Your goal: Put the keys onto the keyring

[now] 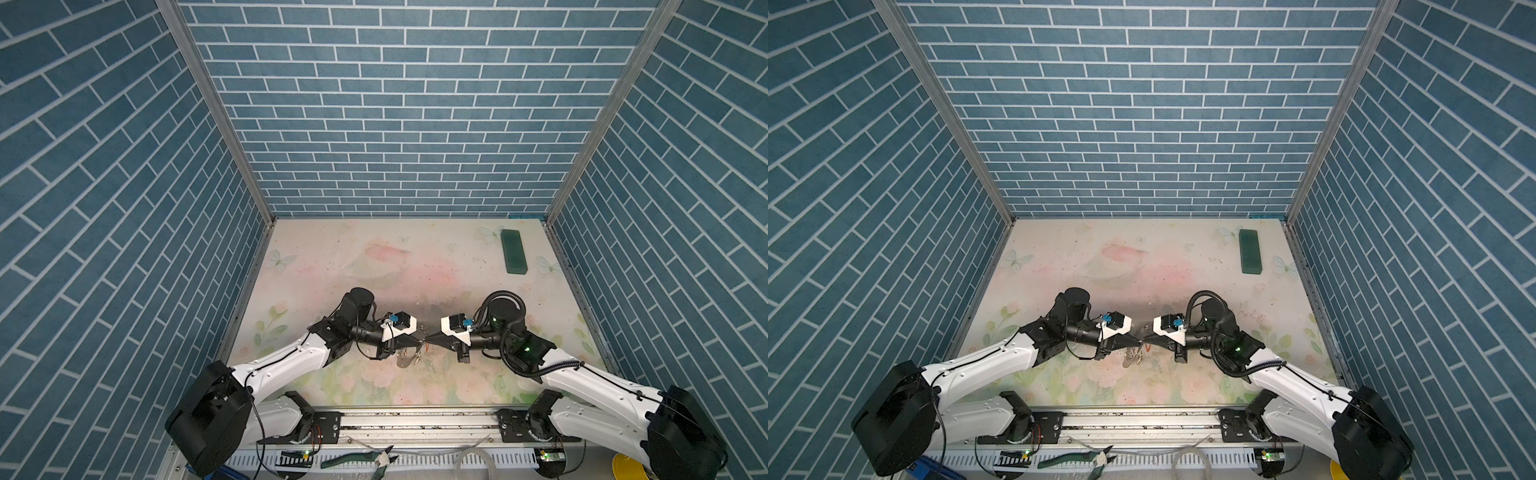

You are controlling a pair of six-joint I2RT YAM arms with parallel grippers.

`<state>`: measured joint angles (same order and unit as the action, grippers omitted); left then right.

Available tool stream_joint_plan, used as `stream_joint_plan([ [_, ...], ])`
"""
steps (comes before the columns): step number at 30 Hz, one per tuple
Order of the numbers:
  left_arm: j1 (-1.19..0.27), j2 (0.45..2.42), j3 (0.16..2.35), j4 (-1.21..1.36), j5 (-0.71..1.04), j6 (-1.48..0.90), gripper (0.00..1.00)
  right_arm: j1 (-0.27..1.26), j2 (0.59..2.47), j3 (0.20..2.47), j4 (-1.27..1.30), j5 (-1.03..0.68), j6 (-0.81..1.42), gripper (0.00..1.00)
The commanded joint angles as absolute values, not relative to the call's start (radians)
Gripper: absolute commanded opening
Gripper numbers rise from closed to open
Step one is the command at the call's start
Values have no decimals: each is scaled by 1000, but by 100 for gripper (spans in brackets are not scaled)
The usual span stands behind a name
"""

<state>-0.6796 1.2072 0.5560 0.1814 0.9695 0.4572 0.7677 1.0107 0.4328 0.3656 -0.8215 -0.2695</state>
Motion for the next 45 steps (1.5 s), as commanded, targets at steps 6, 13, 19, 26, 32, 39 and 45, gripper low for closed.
stream_joint_plan([
  [6,-684,1213,570,192,977,456,0,772,982,479,354,-812,-316,0],
  [13,-684,1207,569,192,974,456,0,771,983,485,342,-825,-316,0],
  [19,-684,1207,569,195,974,454,0,772,988,485,340,-829,-314,0],
  [26,-684,1207,569,196,974,453,0,772,997,485,342,-831,-313,0],
  [32,-684,1210,570,198,971,453,0,773,997,485,343,-834,-311,0],
  [39,-684,1210,568,206,979,447,0,776,1017,491,338,-829,-313,0],
  [45,-684,1207,557,259,999,417,0,782,1035,497,332,-825,-319,0],
])
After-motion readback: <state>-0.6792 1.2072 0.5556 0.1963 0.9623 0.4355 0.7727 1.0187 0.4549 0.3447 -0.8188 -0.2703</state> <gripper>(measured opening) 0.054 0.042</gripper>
